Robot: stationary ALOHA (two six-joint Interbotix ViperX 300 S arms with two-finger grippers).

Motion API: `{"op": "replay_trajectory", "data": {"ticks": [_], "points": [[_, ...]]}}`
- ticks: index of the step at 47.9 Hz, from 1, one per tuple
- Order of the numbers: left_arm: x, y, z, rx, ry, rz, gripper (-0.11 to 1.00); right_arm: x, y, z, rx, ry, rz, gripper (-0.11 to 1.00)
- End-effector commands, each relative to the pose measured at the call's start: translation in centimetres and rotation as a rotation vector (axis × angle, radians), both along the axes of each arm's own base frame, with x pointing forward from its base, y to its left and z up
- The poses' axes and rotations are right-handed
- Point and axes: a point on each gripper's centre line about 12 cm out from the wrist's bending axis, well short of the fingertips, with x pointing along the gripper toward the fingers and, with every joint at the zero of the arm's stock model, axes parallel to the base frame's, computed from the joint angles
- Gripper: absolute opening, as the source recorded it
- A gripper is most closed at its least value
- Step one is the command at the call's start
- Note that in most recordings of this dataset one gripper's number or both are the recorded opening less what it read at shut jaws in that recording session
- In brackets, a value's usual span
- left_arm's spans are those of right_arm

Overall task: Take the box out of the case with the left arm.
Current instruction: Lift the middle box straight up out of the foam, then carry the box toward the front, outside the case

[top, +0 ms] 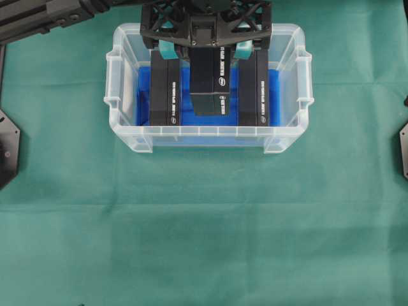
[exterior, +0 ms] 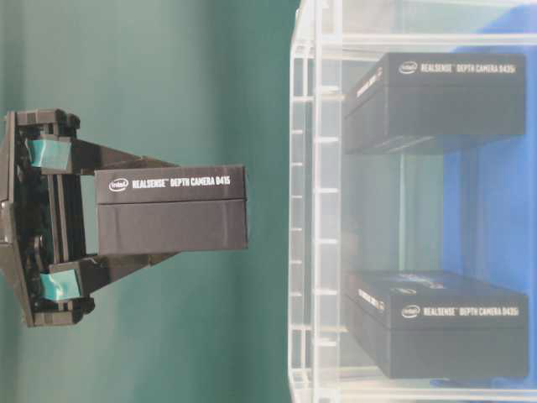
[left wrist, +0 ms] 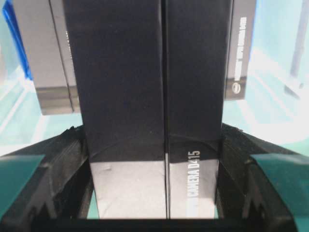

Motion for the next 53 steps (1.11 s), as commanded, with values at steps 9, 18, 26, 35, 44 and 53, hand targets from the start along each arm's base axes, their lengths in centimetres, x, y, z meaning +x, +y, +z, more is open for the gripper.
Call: {"op": "replay_trajectory", "data": {"ticks": [9, 18, 26, 35, 44, 53], "points": [[-1.1, -0.2, 2.8, 0.017, -0.065, 0.000, 0.60, 0.1, 0.0, 0.6, -0.001, -0.017, -0.003, 0.00], [-1.1, -0.2, 2.8, 0.017, -0.065, 0.000, 0.60, 0.1, 0.0, 0.6, -0.001, -0.019, -0.003, 0.00], [-1.0, -0.2, 2.7, 0.017, -0.064, 0.000, 0.60, 0.1, 0.0, 0.6, -0.001, -0.017, -0.003, 0.00], [-1.1, -0.3, 2.7, 0.015, -0.063, -0.001, 0.60, 0.1, 0.0, 0.6, 0.000, -0.016, -0.003, 0.00], [-1.3, -1.3, 3.2, 0.014, -0.071, -0.013, 0.60, 0.1, 0.0, 0.6, -0.001, -0.017, -0.005, 0.00], [-1.4, -4.0, 3.9, 0.003, -0.077, -0.019, 0.60, 0.1, 0.0, 0.6, 0.000, -0.017, -0.003, 0.00]]}}
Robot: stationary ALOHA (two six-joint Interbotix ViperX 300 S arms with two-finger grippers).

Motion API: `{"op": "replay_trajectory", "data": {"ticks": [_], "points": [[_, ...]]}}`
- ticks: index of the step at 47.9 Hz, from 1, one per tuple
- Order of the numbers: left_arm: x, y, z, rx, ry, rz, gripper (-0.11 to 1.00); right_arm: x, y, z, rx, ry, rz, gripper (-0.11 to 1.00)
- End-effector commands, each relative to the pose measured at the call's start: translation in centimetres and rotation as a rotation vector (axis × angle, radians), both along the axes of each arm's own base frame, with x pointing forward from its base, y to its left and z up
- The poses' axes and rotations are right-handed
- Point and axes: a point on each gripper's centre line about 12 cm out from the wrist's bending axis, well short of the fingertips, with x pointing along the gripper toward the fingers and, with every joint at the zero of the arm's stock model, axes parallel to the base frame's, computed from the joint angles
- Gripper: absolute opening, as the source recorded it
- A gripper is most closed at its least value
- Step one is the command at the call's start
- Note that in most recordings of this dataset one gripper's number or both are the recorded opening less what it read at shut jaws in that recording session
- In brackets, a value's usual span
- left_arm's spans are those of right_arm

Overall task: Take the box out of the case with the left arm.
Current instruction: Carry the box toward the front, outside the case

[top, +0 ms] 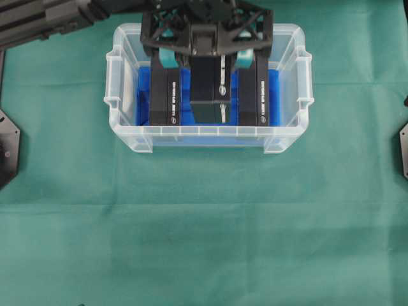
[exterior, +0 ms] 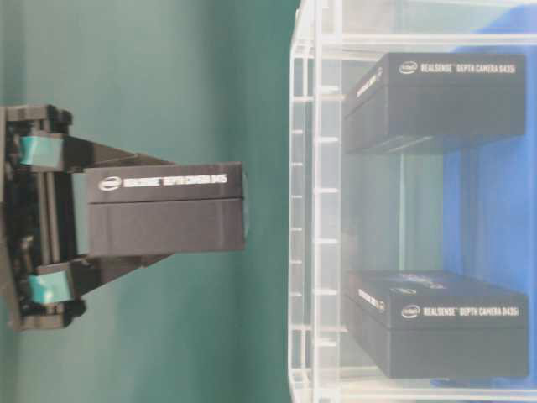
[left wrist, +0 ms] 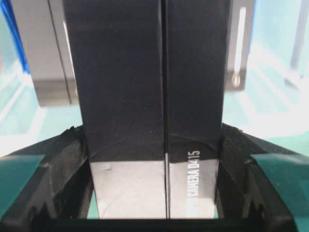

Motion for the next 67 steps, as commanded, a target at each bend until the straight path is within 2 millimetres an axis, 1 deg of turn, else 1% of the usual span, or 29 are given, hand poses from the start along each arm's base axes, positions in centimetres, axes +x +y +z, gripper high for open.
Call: {"op": "replay_trajectory", "data": {"ticks": [1, 16, 23, 31, 33, 40, 52, 59, 67], "points": [[-1.4, -2.1, 3.4, 0.006, -0.075, -0.013, 0.60, 0.2, 0.0, 0.6, -0.001, -0.019, -0.003, 0.00], [-1.0, -8.6, 3.2, -0.029, -0.079, -0.018, 0.60, 0.2, 0.0, 0.6, -0.002, -0.018, -0.002, 0.00], [-1.2, -12.1, 3.2, -0.049, -0.080, -0.017, 0.60, 0.1, 0.0, 0.6, -0.001, -0.012, -0.004, 0.00], [-1.6, -15.2, 3.1, -0.068, -0.079, -0.009, 0.60, -0.1, 0.0, 0.6, -0.001, -0.002, -0.005, 0.00], [-1.8, -15.7, 3.1, -0.071, -0.078, -0.006, 0.60, -0.1, 0.0, 0.6, 0.001, 0.000, -0.005, 0.00], [-1.9, -16.6, 3.0, -0.071, -0.078, -0.008, 0.60, -0.1, 0.0, 0.6, 0.000, 0.001, -0.006, 0.00], [-2.1, -16.5, 2.8, -0.064, -0.066, -0.005, 0.60, -0.1, 0.0, 0.5, 0.000, 0.004, -0.006, 0.00], [-2.3, -16.5, 1.7, -0.049, -0.036, 0.010, 0.60, -0.1, 0.0, 0.5, 0.000, 0.003, -0.006, 0.00], [-2.0, -16.5, -0.5, -0.044, -0.014, 0.019, 0.60, -0.1, 0.0, 0.5, 0.000, 0.003, -0.006, 0.00]]}}
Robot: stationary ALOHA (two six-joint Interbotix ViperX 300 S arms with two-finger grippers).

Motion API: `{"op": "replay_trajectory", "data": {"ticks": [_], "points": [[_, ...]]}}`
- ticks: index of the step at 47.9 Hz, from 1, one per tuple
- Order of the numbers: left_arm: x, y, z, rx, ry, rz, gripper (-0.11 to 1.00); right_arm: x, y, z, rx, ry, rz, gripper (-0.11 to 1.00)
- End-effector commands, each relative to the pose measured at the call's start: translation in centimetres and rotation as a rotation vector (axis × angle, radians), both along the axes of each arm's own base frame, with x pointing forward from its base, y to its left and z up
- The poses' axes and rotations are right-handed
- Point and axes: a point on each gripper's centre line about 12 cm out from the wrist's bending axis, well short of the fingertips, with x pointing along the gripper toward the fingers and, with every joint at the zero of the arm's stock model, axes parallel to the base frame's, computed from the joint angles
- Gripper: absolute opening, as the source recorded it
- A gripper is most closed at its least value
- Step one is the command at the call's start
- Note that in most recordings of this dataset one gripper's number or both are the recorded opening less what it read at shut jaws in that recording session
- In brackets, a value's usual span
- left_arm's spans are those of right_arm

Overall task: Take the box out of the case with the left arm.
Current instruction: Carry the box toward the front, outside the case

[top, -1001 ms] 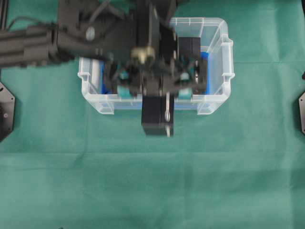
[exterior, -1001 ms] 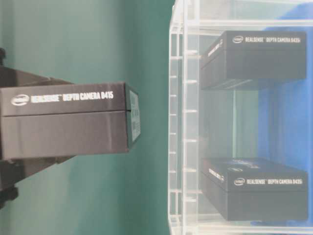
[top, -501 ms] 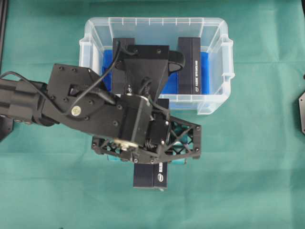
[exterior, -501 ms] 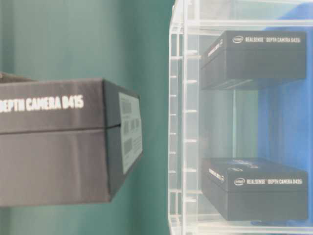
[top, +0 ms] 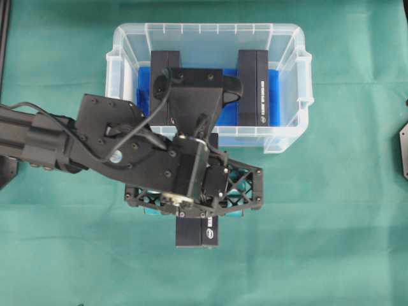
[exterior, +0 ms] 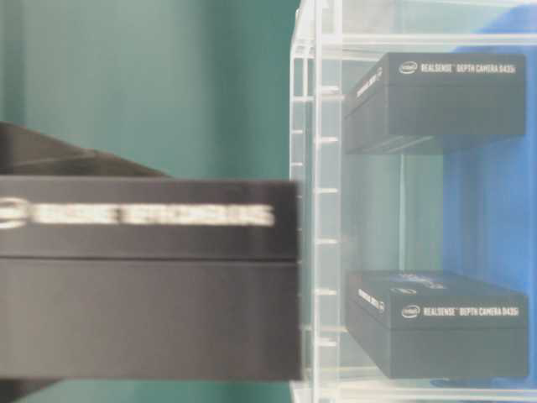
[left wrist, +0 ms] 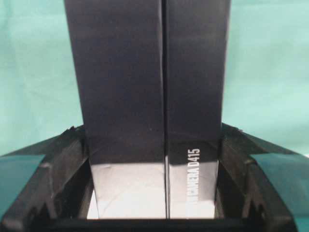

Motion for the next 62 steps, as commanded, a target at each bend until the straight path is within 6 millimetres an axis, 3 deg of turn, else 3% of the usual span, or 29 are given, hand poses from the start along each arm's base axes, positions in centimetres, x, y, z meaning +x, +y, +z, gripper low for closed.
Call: {"op": "replay_trajectory", "data": {"ticks": [1, 35, 42, 62], "points": [[-0.9, 0.0, 1.9, -0.011, -0.078, -0.003, 0.60, 0.2, -0.1, 0.5, -0.003, -0.012, -0.004, 0.00], [0.0, -0.1, -13.4, -0.018, -0.129, 0.010, 0.60, 0.1, -0.1, 0.4, -0.003, -0.008, -0.002, 0.00], [0.0, 0.2, -14.5, 0.001, -0.124, 0.019, 0.60, 0.1, 0.0, 0.1, -0.001, -0.002, -0.002, 0.00], [-0.1, 0.5, -14.9, 0.023, -0.126, 0.012, 0.60, 0.1, -0.3, 0.2, -0.024, -0.004, -0.007, 0.00]]}}
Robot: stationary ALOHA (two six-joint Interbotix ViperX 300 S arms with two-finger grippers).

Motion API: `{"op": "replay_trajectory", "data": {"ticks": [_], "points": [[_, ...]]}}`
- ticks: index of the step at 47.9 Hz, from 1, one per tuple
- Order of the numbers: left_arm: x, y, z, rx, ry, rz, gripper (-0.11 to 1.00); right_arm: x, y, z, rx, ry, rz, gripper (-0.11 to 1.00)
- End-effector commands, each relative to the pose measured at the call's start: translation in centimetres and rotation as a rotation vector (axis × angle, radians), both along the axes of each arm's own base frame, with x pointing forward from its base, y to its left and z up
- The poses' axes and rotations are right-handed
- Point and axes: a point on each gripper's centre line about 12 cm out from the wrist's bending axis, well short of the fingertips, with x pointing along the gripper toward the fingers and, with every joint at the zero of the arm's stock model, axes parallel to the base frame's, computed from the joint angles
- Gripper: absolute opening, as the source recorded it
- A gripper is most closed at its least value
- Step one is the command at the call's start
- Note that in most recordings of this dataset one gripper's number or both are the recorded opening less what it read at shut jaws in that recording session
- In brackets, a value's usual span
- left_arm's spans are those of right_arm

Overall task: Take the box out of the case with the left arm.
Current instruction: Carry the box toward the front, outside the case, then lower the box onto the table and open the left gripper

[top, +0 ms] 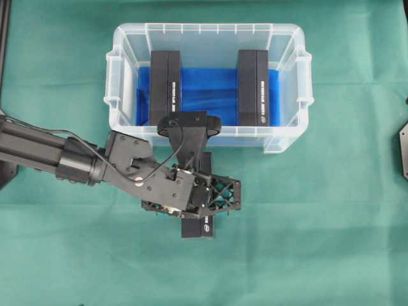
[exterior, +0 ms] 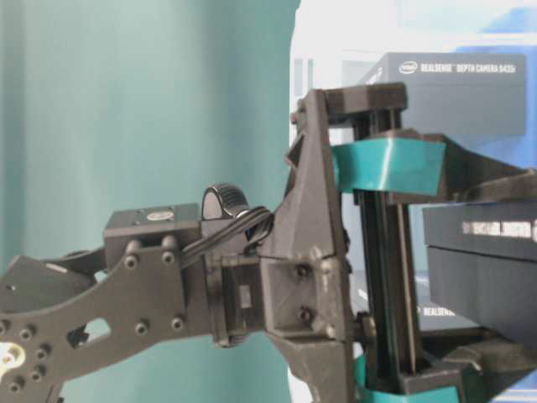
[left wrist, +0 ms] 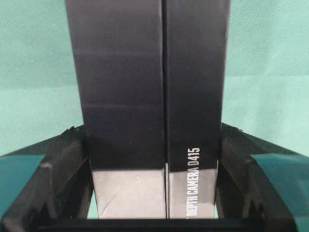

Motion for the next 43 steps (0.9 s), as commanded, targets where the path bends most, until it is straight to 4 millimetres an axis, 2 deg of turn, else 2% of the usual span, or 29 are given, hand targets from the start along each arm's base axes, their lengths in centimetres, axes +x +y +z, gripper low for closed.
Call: {"op": "replay_trajectory", "data": {"ticks": [1, 19, 21, 25, 28, 43], "points": [[0.26, 0.01, 1.49, -0.004, -0.048, -0.004, 0.60, 0.13, -0.12, 0.32, -0.007, -0.009, -0.004, 0.00], [0.63, -0.08, 1.49, -0.023, -0.080, -0.007, 0.61, 0.09, -0.13, 0.35, -0.009, -0.011, -0.005, 0.00], [0.60, -0.18, 1.56, -0.026, -0.081, -0.008, 0.66, 0.09, -0.11, 0.35, -0.007, -0.011, -0.004, 0.00], [0.66, -0.24, 1.58, -0.031, -0.082, -0.006, 0.86, 0.09, -0.13, 0.35, -0.009, -0.011, -0.005, 0.00], [0.72, -0.25, 1.67, -0.032, -0.085, -0.005, 0.94, 0.11, -0.13, 0.32, -0.009, -0.008, -0.005, 0.00], [0.82, -0.25, 1.81, -0.037, -0.088, -0.002, 0.91, 0.03, -0.13, 0.36, -0.009, -0.009, -0.005, 0.00]]}}
